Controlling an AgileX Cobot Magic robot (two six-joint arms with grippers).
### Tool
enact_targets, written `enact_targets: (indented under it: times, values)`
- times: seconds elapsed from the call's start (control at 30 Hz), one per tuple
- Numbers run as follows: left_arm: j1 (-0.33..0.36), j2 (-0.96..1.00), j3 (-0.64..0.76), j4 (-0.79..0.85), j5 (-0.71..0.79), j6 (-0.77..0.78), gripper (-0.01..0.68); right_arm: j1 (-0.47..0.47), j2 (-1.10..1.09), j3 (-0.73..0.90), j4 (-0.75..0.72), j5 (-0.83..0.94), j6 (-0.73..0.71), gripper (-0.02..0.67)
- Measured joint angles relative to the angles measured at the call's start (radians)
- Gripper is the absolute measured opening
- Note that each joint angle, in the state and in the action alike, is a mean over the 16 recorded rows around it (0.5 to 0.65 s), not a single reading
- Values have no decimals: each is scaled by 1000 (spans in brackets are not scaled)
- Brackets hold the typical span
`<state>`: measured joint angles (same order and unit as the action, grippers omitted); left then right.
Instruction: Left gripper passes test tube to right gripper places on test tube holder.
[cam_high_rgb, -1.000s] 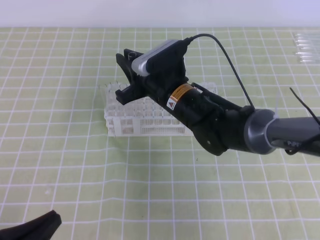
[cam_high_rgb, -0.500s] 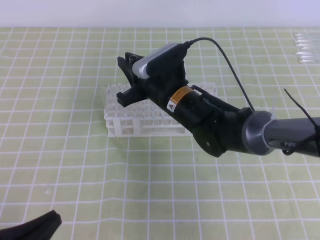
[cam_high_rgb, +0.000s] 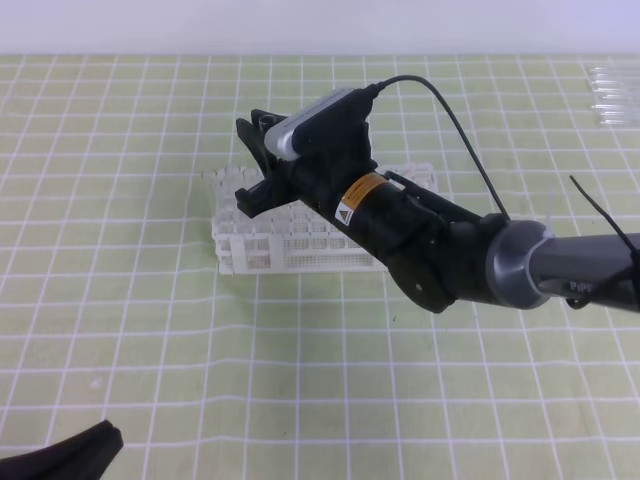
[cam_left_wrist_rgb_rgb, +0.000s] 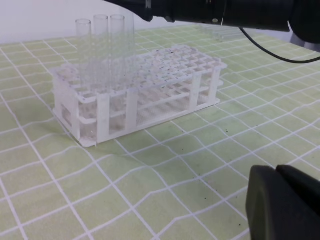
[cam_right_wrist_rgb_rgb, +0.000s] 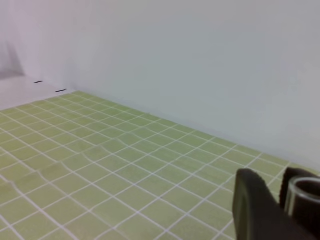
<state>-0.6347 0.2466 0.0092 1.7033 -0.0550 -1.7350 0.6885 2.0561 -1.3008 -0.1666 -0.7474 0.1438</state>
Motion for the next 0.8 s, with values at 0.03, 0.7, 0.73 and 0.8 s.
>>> enact_targets:
  times: [0.03, 0.7, 0.73, 0.8]
  values:
    - [0, 0, 0, 0, 0, 0, -2, 0, 0, 0, -2, 2, 0, 92]
    - [0, -1, -3, 0, -2, -1, -2, 0, -20, 1, -13, 45, 3, 319]
    - [0, -1, -3, 0, -2, 0, -2, 0, -28, 2, -17, 54, 3, 325]
    - [0, -2, -4, -1, -3, -1, -2, 0, -49, 8, -27, 73, 3, 331]
